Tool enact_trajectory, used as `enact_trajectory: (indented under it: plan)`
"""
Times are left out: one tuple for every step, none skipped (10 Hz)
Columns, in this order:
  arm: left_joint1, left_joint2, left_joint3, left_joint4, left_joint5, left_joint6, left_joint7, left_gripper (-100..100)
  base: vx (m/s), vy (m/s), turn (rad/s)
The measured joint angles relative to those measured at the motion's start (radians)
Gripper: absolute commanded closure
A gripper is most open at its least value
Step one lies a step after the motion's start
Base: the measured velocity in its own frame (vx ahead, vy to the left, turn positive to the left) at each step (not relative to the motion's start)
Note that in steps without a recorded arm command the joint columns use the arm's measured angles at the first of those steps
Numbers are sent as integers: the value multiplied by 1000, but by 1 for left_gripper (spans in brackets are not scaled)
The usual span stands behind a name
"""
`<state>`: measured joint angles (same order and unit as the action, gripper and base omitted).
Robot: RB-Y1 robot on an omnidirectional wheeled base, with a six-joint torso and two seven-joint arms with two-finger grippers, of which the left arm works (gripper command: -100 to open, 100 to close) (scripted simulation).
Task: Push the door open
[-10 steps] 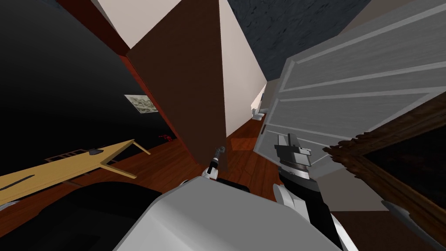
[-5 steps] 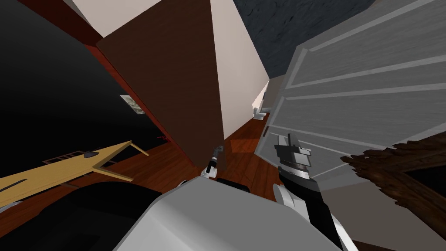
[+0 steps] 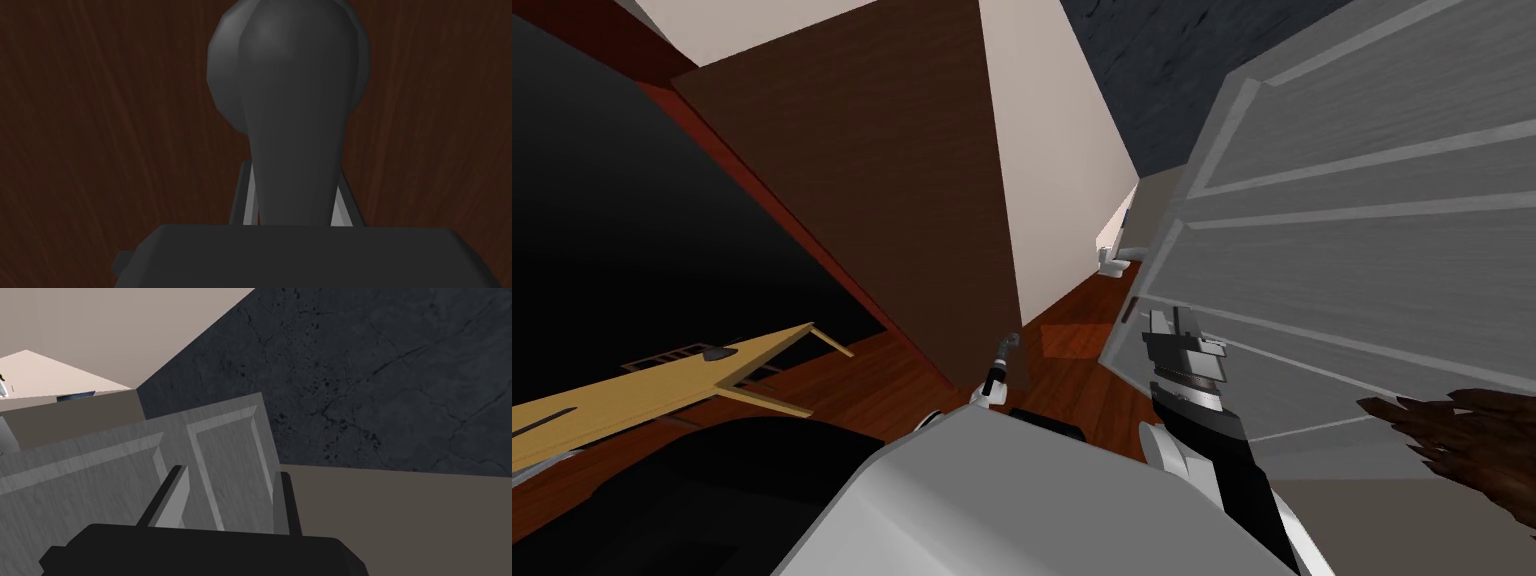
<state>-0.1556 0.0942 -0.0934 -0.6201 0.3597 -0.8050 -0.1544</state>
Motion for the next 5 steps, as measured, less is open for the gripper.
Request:
enact_trajectory:
  plan:
    - [-5, 0, 13, 11, 7, -10, -2, 100, 185, -89, 77]
    - [-5, -1, 26, 12, 13, -14, -8, 100, 199, -78, 67]
    - [15, -2, 37, -19, 19, -3, -19, 100, 197, -92, 67]
    - [10, 3, 48, -11, 25, 0, -21, 100, 197, -109, 62]
    - [13, 5, 62, -17, 32, 3, -26, 100, 214, -109, 80]
